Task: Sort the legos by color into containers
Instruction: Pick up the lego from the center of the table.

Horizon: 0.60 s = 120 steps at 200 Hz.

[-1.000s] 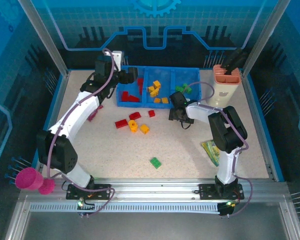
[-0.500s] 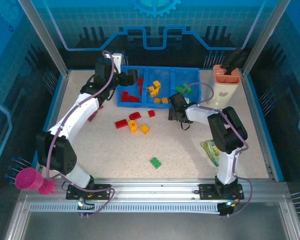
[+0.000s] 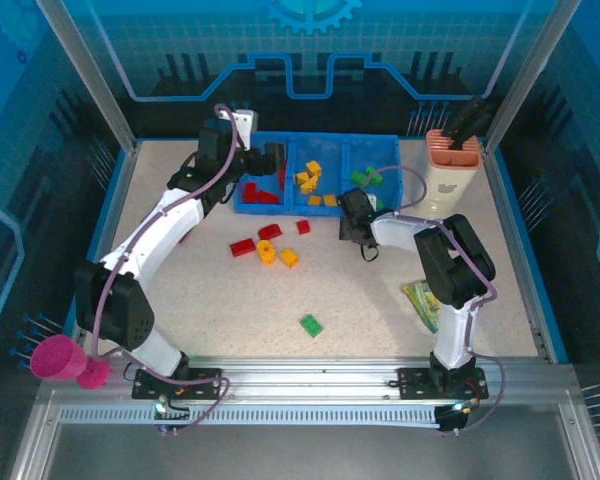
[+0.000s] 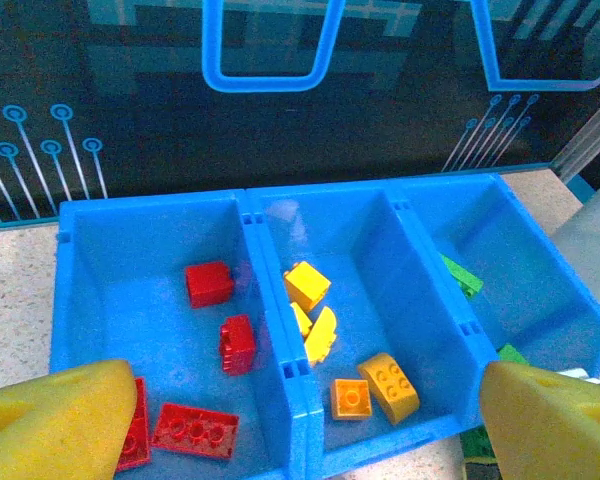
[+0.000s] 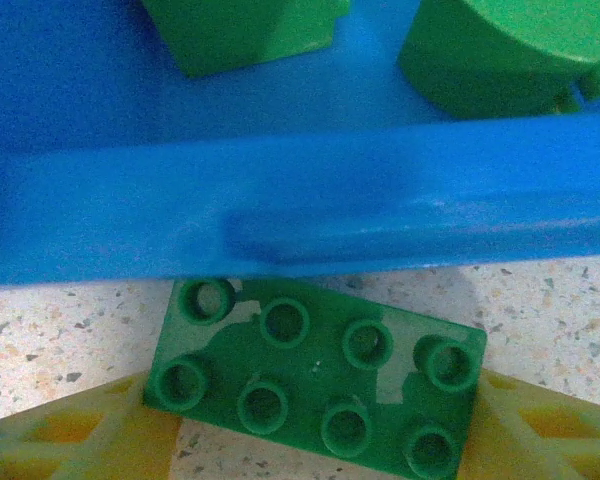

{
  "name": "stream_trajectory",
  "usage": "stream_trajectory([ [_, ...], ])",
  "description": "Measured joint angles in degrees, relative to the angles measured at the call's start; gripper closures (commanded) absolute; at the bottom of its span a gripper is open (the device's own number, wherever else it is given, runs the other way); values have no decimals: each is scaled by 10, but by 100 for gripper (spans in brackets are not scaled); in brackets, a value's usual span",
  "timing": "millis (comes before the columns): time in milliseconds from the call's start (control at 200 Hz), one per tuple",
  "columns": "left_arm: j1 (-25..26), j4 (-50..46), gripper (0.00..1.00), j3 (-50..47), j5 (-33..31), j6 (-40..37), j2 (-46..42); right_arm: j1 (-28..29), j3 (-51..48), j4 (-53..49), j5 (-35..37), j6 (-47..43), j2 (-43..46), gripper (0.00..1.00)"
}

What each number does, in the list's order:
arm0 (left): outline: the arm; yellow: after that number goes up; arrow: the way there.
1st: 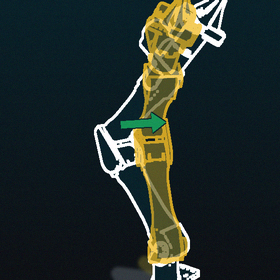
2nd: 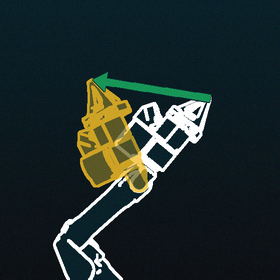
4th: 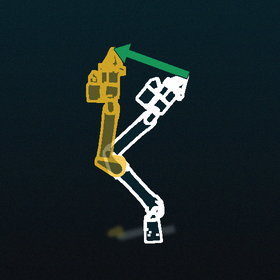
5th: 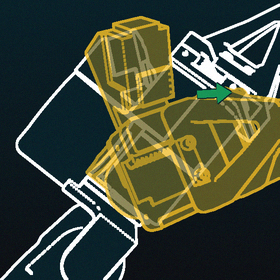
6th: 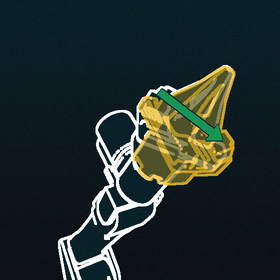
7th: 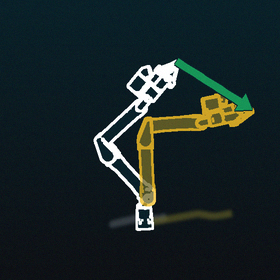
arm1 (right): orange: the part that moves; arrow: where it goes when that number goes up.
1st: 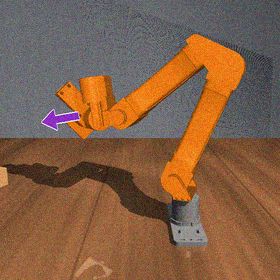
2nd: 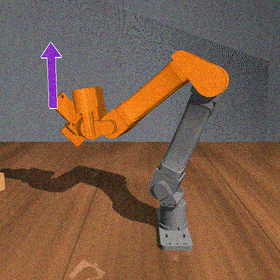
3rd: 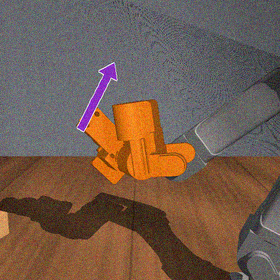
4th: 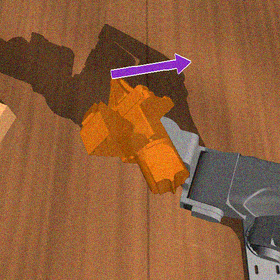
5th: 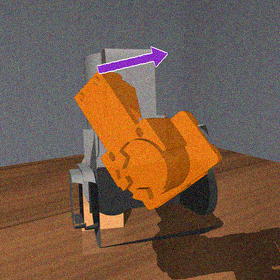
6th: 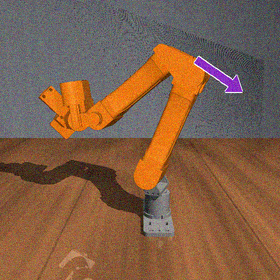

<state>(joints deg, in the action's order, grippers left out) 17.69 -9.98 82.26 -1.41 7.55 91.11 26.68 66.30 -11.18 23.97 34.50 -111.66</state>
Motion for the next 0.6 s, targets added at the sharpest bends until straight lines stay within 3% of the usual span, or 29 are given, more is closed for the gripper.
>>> stream_trajectory([
  [210,1,0,10,0,0,0,0,0,2,4,0,0,-2,45],
  [600,1,0,10,-13,0,0,0,22,-55,-4,-24,10,56,46],
])
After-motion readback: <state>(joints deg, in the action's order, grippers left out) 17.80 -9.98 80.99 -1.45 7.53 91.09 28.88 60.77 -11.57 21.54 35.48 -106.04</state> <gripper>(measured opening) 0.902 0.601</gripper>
